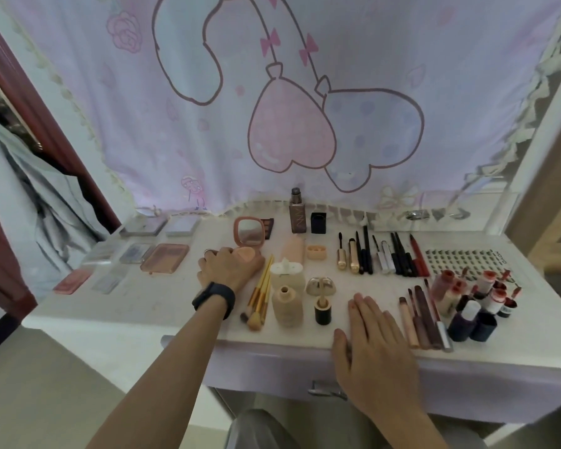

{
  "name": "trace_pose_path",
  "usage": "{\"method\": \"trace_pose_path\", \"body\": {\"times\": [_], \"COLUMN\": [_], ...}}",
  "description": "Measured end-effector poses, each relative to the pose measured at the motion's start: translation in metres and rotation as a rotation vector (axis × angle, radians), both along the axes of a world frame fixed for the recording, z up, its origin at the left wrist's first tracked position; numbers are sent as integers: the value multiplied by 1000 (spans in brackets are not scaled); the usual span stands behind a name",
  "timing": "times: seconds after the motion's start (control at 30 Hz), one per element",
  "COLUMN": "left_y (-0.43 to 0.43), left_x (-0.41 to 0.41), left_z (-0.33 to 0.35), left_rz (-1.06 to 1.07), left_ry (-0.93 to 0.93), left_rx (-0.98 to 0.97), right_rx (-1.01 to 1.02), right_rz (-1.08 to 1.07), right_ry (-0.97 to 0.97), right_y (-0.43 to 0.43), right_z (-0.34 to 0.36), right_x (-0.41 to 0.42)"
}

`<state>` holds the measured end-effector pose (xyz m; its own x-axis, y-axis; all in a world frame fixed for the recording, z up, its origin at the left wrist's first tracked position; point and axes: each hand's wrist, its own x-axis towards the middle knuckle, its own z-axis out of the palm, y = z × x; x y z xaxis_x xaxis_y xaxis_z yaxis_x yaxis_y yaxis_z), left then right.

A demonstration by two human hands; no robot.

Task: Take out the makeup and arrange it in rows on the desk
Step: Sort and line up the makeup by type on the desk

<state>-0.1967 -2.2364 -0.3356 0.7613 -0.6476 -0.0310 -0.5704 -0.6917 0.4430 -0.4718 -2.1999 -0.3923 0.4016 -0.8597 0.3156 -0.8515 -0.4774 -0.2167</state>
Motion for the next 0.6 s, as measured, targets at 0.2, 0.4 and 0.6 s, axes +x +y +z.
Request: {"method": "trace_pose_path", "body": {"times": [0.2, 0.4, 0.6], "left_y": [-2, -2, 3], "left_x": [-5, -8, -4], "left_z": [-1, -3, -1], "left_rz": [3, 19, -6], "left_ry": [1, 2, 105], "left_rx": [0, -3, -97], "right_rx": [-52, -73, -93], "right_rz": [-5, -2, -5], "right_ry": [-26, -34, -17], "right_y": [-1, -2, -3], "right_z": [-6, -10, -11], "right_x": [1, 1, -1]}}
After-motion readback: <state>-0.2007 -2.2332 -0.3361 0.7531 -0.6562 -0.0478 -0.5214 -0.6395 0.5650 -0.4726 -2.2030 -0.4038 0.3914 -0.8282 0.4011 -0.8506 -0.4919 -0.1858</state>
